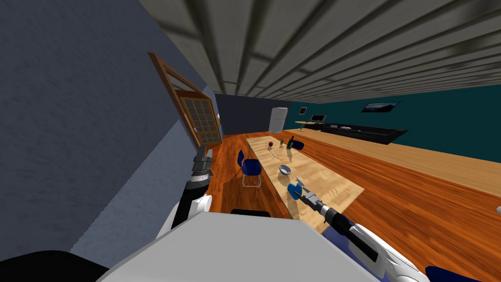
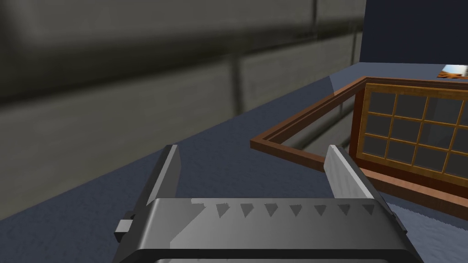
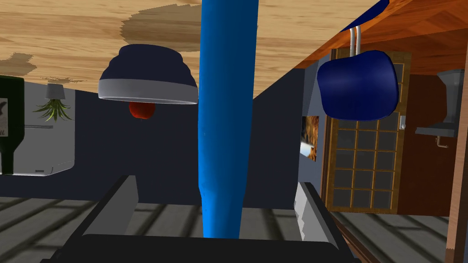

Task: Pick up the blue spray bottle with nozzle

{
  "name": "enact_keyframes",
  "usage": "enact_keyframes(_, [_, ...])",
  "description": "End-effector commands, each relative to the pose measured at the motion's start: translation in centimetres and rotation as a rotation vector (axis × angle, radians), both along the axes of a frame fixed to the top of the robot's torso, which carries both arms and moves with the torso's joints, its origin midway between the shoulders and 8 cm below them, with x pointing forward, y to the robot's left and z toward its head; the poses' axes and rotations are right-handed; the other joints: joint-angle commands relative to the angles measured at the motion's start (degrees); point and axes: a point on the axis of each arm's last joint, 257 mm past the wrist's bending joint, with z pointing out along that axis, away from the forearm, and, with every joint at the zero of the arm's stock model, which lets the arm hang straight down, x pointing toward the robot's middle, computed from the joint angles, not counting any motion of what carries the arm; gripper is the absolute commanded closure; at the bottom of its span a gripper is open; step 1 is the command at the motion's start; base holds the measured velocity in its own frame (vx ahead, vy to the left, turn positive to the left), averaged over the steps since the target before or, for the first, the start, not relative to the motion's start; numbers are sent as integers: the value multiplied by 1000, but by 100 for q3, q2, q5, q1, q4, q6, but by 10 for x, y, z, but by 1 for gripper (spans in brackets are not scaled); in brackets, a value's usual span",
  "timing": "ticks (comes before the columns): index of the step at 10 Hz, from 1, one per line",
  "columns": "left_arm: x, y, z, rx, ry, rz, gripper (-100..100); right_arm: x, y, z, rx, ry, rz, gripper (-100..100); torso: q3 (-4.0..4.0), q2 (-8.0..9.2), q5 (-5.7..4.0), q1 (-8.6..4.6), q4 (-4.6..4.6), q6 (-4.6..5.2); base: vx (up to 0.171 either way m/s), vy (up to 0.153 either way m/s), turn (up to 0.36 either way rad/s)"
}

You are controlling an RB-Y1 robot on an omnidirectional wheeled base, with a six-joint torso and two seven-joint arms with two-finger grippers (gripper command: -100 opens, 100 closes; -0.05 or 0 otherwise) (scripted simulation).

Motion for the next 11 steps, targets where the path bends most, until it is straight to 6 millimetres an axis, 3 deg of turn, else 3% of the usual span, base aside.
enact_keyframes(1, [0,0,0,0,0,0,0,-2,1,1,9,-8,16,-100,0,0,0,0,0,0,41,23,-16])
enact_keyframes(2, [0,0,0,0,0,0,0,-17,-12,-2,-5,3,10,-100,9,16,-2,-10,3,-2,84,51,-80])
enact_keyframes(3, [0,0,0,0,0,0,0,-18,-6,1,7,-8,30,-100,6,9,-1,-3,3,2,98,58,-78])
enact_keyframes(4, [0,0,0,0,0,0,0,-33,-20,-2,-9,3,21,-100,3,5,0,0,1,-1,148,77,-121])
enact_keyframes(6, [0,0,0,0,0,0,0,-34,-12,3,10,-12,49,-100,-5,-8,1,2,-2,-2,85,42,-27])
enact_keyframes(7, [0,0,0,0,0,0,0,-49,-23,2,-2,-5,45,-100,6,12,-2,-11,2,-3,88,44,-103])
enact_keyframes(8, [0,0,0,0,0,0,0,-50,-18,6,11,-17,64,-100,5,8,-2,-6,2,2,99,58,-75])
enact_keyframes(9, [0,0,0,0,0,0,0,-65,-31,4,-6,-7,54,-100,2,4,-1,-2,1,-3,135,66,-99])
enact_keyframes(10, [0,0,0,0,0,0,0,-66,-25,8,9,-21,75,-100,-3,-7,0,2,-1,1,111,80,-70])
enact_keyframes(11, [0,0,0,0,0,0,0,-81,-37,8,-6,-14,67,-100,-3,-4,1,6,-1,-3,115,79,-112])
